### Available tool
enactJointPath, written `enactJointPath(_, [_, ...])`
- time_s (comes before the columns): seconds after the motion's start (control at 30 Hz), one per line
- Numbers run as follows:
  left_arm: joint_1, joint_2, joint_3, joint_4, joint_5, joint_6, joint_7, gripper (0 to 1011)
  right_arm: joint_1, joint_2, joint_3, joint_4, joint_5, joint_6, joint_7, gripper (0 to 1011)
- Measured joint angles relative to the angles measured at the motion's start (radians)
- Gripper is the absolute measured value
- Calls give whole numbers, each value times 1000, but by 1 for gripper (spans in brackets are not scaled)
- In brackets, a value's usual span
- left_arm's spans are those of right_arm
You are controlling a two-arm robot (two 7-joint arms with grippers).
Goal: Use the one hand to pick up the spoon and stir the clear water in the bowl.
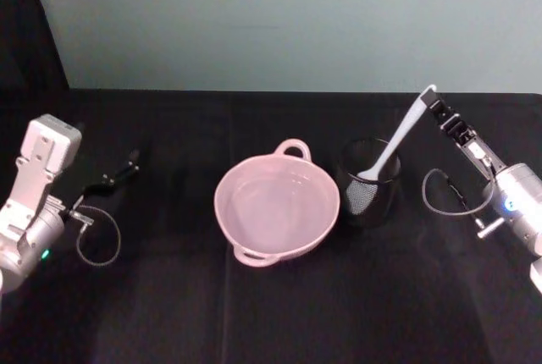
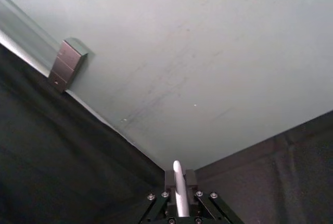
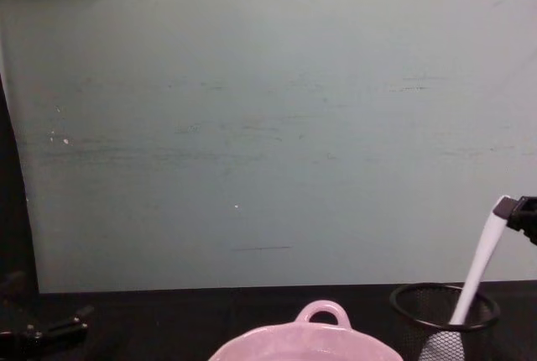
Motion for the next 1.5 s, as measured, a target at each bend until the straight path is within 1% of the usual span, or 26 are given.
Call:
enactJointPath(0.13, [0, 0, 0, 0, 0, 0, 0, 1011, -1, 8, -9, 2, 5, 0, -12, 201])
enactJointPath(0.17, [0, 0, 0, 0, 0, 0, 0, 1011, 0, 11, -11, 2, 7, -2, -14, 257])
enactJointPath(0.27, [0, 0, 0, 0, 0, 0, 0, 1011, -1, 15, -14, 1, 11, -5, -16, 313])
enactJointPath(0.3, [0, 0, 0, 0, 0, 0, 0, 1011, -2, 19, -16, -2, 14, -7, -18, 367])
enactJointPath(0.37, [0, 0, 0, 0, 0, 0, 0, 1011, -3, 23, -19, -6, 18, -10, -20, 424])
enactJointPath(0.4, [0, 0, 0, 0, 0, 0, 0, 1011, -4, 24, -20, -8, 20, -12, -20, 473])
enactJointPath(0.47, [0, 0, 0, 0, 0, 0, 0, 1011, -10, 28, -22, -17, 23, -15, -22, 510])
enactJointPath(0.53, [0, 0, 0, 0, 0, 0, 0, 1011, -23, 34, -23, -34, 28, -18, -30, 594])
enactJointPath(0.6, [0, 0, 0, 0, 0, 0, 0, 1011, -48, 43, -19, -66, 37, -22, -42, 627])
enactJointPath(0.67, [0, 0, 0, 0, 0, 0, 0, 1011, -76, 54, -13, -102, 47, -27, -52, 733])
enactJointPath(0.7, [0, 0, 0, 0, 0, 0, 0, 1011, -76, 54, -13, -102, 47, -27, -52, 733])
enactJointPath(0.8, [0, 0, 0, 0, 0, 0, 0, 1011, -139, 88, 4, -183, 62, -30, -77, 809])
enactJointPath(0.87, [0, 0, 0, 0, 0, 0, 0, 1011, -164, 105, 11, -215, 69, -29, -84, 880])
enactJointPath(0.9, [0, 0, 0, 0, 0, 0, 0, 1011, -176, 114, 14, -230, 74, -25, -88, 895])
enactJointPath(0.93, [0, 0, 0, 0, 0, 0, 0, 1011, -197, 137, 19, -258, 85, -8, -95, 941])
enactJointPath(1.0, [0, 0, 0, 0, 0, 0, 0, 1011, -211, 161, 19, -277, 92, 15, -102, 976])
enactJointPath(1.03, [0, 0, 0, 0, 0, 0, 0, 1011, -216, 190, 16, -291, 98, 47, -108, 1002])
enactJointPath(1.1, [0, 0, 0, 0, 0, 0, 0, 1011, -217, 217, 10, -297, 100, 77, -117, 1002])
enactJointPath(1.13, [0, 0, 0, 0, 0, 0, 0, 1011, -211, 251, -3, -300, 89, 106, -138, 1003])
enactJointPath(1.23, [0, 0, 0, 0, 0, 0, 0, 1011, -197, 299, -32, -308, 35, 139, -197, 1003])
enactJointPath(1.27, [0, 0, 0, 0, 0, 0, 0, 1011, -184, 330, -55, -312, -6, 160, -240, 1002])
enactJointPath(1.37, [0, 0, 0, 0, 0, 0, 0, 1011, -164, 367, -85, -316, -65, 191, -302, 1003])
enactJointPath(1.4, [0, 0, 0, 0, 0, 0, 0, 1011, -150, 382, -101, -317, -110, 207, -341, 1002])
enactJointPath(1.43, [0, 0, 0, 0, 0, 0, 0, 1011, -144, 385, -106, -316, -129, 211, -355, 1002])
enactJointPath(1.47, [0, 0, 0, 0, 0, 0, 0, 1011, -127, 389, -122, -310, -171, 216, -375, 1002])
enactJointPath(1.5, [0, 0, 0, 0, 0, 0, 0, 1011, -117, 389, -130, -304, -194, 216, -383, 1002])
